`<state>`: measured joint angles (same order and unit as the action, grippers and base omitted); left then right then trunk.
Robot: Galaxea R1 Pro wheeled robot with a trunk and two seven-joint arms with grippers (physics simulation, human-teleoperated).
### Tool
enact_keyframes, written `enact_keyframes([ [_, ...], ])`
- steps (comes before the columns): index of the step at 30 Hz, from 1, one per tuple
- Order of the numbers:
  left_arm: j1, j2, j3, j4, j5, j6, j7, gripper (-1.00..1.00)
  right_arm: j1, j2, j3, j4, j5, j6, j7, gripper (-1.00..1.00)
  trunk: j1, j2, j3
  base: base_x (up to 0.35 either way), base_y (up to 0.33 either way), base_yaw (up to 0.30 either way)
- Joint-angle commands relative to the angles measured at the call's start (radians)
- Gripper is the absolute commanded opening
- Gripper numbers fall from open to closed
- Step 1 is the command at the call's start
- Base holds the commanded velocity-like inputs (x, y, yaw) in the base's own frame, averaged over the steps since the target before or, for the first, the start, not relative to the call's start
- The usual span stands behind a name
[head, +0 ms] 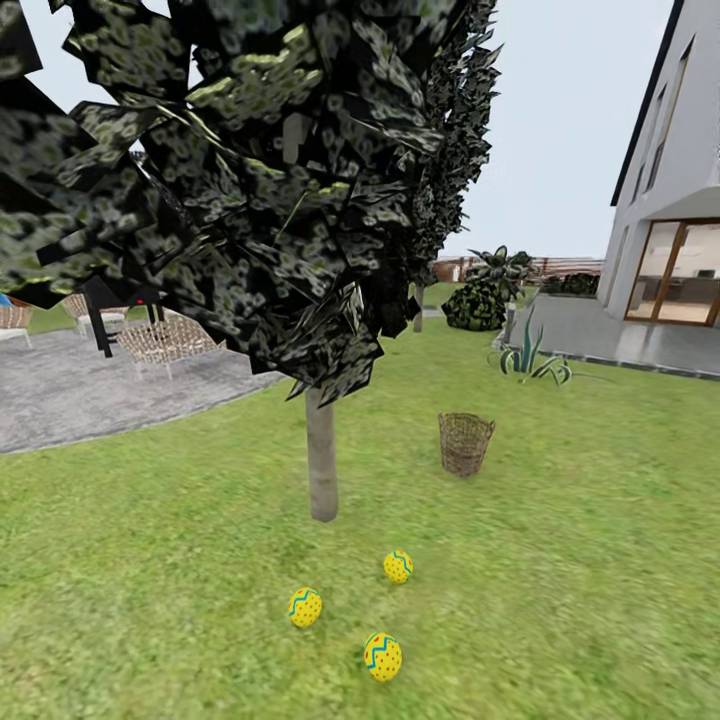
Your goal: Take the three Easter eggs out of the wicker basket on the lawn in the garden, then place them on the lawn next to a single tree (choose any tree) so that all three eggs are next to the same tree and none are left in the basket.
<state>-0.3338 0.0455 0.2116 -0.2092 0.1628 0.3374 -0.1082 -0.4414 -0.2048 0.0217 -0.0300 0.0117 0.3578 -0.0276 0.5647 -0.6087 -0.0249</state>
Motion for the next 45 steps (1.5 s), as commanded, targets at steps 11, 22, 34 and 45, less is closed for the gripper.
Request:
enact_keyframes([
  [11, 0.002, 0.028, -0.004, 0.247, 0.005, -0.062, -0.005, 1.0, 0.035, 0.079, 0.004, 0.125, 0.001, -0.118, -0.002, 1.0, -0.042, 0.076, 0.051, 0.0, 0.0, 0.0],
  [22, 0.162, 0.031, -0.005, 0.27, 0.004, -0.162, -0.007, 1.0, 0.238, 0.129, 0.004, 0.125, 0.001, -0.212, -0.007, 1.0, -0.084, 0.153, 0.103, 0.0, 0.0, 0.0],
  [34, 0.284, 0.015, -0.003, 0.271, 0.005, -0.265, -0.008, 1.0, 0.383, 0.18, 0.004, 0.127, 0.0, -0.331, -0.016, 1.0, -0.115, 0.209, 0.148, 0.0, 0.0, 0.0],
  [45, 0.318, -0.01, -0.004, 0.266, 0.004, -0.278, -0.004, 1.0, 0.386, 0.179, 0.002, 0.119, -0.008, -0.329, -0.014, 1.0, -0.115, 0.209, 0.156, 0.0, 0.0, 0.0],
])
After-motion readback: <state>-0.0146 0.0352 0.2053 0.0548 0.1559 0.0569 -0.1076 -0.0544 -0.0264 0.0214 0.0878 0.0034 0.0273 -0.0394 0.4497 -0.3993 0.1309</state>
